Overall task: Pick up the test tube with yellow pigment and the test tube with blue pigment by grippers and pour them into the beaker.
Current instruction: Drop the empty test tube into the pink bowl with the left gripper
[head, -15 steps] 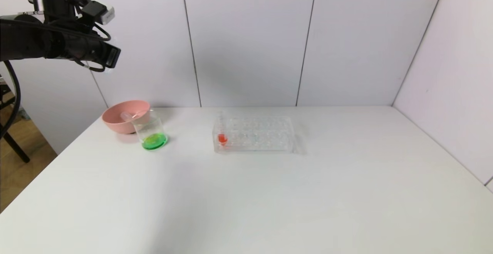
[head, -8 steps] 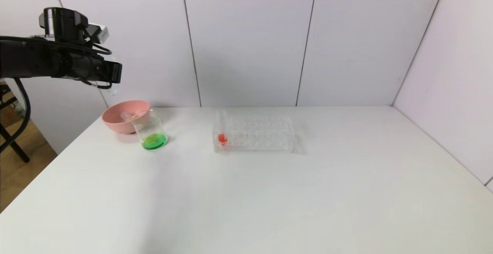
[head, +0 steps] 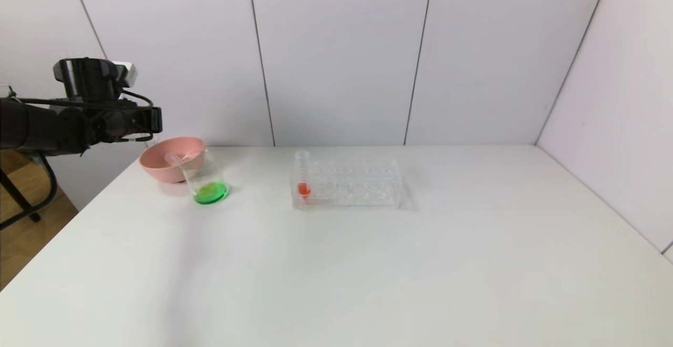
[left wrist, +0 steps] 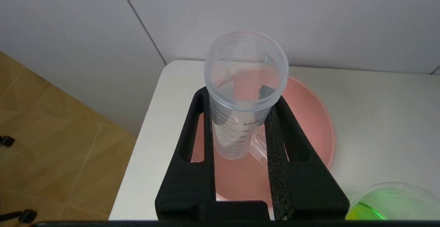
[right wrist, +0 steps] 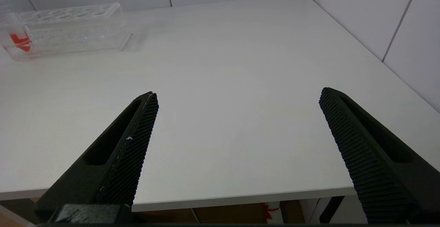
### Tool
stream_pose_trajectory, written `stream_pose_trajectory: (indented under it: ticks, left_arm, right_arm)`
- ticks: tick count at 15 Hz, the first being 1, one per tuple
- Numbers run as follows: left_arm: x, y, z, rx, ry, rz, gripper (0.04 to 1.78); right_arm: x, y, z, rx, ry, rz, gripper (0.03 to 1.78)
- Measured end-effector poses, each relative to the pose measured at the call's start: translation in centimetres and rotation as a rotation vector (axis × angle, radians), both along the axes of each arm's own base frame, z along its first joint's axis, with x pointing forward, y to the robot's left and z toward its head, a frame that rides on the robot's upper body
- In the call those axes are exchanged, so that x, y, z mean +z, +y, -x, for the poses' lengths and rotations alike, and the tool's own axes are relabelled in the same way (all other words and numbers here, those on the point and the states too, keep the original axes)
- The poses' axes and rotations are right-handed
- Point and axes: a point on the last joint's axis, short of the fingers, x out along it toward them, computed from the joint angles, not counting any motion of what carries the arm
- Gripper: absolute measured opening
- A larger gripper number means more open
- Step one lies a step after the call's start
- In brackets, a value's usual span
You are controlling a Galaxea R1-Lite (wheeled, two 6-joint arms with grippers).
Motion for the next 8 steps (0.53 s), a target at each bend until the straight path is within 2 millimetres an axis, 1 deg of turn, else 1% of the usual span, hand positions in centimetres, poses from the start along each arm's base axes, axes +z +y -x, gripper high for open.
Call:
stream_pose_trajectory:
  ticks: [3,8]
  left_arm:
    - [-1.5,0.3,-0.7,0.003,-0.021,0.000,0.44]
    - [-2.9,0.5,-1.9,0.005,-0.052,0.010,0.44]
  right_arm:
    - [0.0,0.0,0.0,0.000,0.001,0.000,1.71]
    - [0.0,0.0,0.0,0.000,0.000,0.000,1.71]
